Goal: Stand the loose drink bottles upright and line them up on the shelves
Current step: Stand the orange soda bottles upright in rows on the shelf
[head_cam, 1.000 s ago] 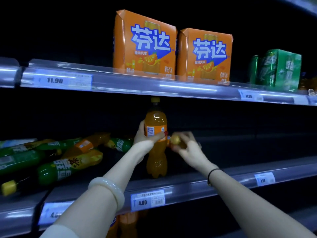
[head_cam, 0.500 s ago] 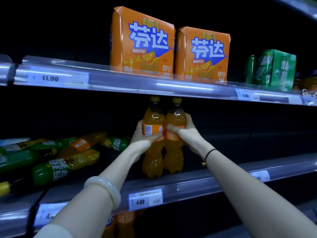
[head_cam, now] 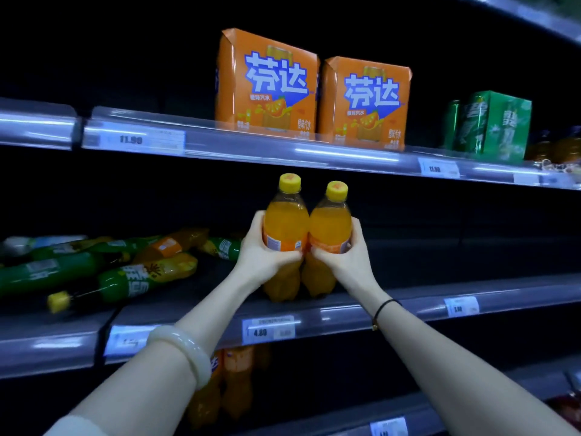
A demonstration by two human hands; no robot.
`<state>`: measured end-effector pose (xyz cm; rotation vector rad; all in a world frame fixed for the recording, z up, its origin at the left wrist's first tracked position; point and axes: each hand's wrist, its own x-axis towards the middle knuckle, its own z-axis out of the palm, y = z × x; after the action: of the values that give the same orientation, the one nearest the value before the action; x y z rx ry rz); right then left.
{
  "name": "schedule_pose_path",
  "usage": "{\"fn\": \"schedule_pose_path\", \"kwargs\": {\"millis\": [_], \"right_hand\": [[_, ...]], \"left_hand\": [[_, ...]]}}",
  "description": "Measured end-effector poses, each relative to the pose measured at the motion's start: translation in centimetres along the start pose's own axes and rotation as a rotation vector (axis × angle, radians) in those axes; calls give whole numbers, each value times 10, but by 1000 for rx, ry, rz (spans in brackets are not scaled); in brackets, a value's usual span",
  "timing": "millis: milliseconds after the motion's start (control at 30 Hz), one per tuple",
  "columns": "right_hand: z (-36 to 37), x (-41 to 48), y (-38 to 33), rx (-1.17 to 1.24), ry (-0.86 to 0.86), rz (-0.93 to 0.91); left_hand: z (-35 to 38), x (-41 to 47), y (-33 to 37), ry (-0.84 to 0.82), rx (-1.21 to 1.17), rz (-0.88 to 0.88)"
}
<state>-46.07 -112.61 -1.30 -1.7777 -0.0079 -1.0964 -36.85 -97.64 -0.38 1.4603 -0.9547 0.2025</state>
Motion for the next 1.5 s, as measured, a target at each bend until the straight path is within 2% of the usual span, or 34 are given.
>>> {"fn": "schedule_pose_path", "kwargs": {"millis": [200, 400, 700, 833, 1167, 1500], "right_hand": [[-2, -31, -48, 128, 38, -68], [-11, -83, -69, 109, -167, 57], [22, -196, 19, 155, -256, 354], [43, -231, 67, 147, -293, 416], [106, -219, 146, 158, -212, 404], [111, -202, 155, 74, -246, 392]], "left_hand": [[-9, -36, 55, 86, -47, 58], [-22, -98, 76, 61, -17, -38], [-19, -212, -19, 79, -11, -402], [-23, -245, -71, 56, 1, -559], [-39, -217, -144, 158, 52, -524], [-48, -197, -168, 128, 154, -524]]}}
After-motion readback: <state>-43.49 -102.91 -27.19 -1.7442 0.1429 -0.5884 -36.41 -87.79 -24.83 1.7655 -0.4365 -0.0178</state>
